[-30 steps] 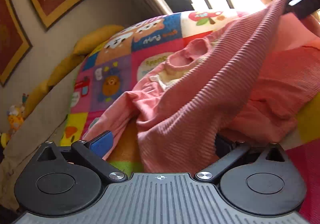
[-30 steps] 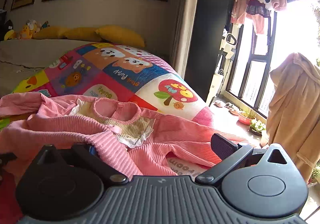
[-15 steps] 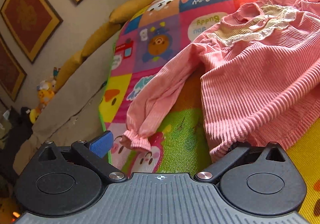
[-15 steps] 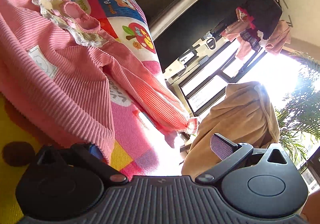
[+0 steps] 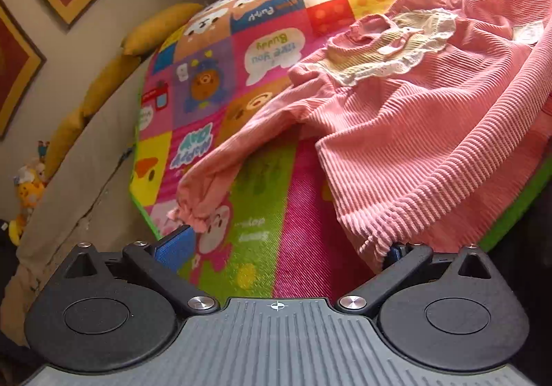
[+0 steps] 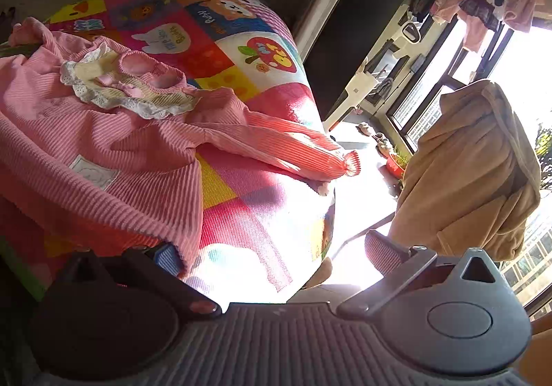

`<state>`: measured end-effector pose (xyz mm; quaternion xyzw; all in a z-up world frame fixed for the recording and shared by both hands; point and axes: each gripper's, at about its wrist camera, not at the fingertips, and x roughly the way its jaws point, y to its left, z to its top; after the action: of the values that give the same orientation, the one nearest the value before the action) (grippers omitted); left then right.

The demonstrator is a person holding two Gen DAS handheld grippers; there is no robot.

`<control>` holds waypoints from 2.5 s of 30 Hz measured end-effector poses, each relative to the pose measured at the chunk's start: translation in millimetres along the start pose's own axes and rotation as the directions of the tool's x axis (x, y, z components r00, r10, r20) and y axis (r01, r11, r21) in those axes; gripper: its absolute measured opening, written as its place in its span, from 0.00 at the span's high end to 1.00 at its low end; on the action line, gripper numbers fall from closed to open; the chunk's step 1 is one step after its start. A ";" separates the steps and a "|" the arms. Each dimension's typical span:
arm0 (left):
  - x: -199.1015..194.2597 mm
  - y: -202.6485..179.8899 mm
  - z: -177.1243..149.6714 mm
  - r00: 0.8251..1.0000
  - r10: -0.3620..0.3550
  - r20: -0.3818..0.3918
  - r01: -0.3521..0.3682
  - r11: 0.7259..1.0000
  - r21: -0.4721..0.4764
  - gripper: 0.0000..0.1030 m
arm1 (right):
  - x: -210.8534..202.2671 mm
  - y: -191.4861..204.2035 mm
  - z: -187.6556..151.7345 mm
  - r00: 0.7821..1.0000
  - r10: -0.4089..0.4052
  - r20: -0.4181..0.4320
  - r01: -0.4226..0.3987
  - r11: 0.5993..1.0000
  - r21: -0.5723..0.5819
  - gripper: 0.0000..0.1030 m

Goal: Fold clothes

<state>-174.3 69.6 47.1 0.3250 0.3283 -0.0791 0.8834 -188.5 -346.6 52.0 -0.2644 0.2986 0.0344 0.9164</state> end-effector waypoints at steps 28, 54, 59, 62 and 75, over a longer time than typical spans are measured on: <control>132.8 23.1 75.4 0.820 -0.523 0.234 0.532 0.543 -0.650 0.00 | 128.6 32.0 44.5 0.823 0.559 0.103 -0.500 0.625 0.599 0.00; 214.2 40.4 204.5 0.989 -0.132 0.067 0.144 0.965 -0.218 0.00 | 282.7 94.7 221.5 0.999 -0.029 -0.040 0.022 0.986 -0.167 0.00; 190.7 27.2 200.4 0.979 -0.176 0.098 0.186 0.978 -0.098 0.00 | 282.1 72.9 223.9 0.998 0.048 -0.044 -0.052 0.996 -0.079 0.00; 209.8 9.4 194.6 0.995 -0.088 0.049 0.087 0.996 0.012 0.00 | 258.8 55.7 217.8 0.991 0.131 -0.011 -0.131 0.991 -0.016 0.00; 268.5 36.8 201.9 0.997 0.071 -0.020 -0.072 0.997 -0.036 0.00 | 221.0 69.5 191.3 0.985 0.171 -0.025 -0.173 0.982 -0.080 0.00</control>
<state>152.7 -8.5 12.5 0.3212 0.3263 -0.0384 0.8882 78.4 -211.2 25.3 -0.2754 0.3270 0.1234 0.8955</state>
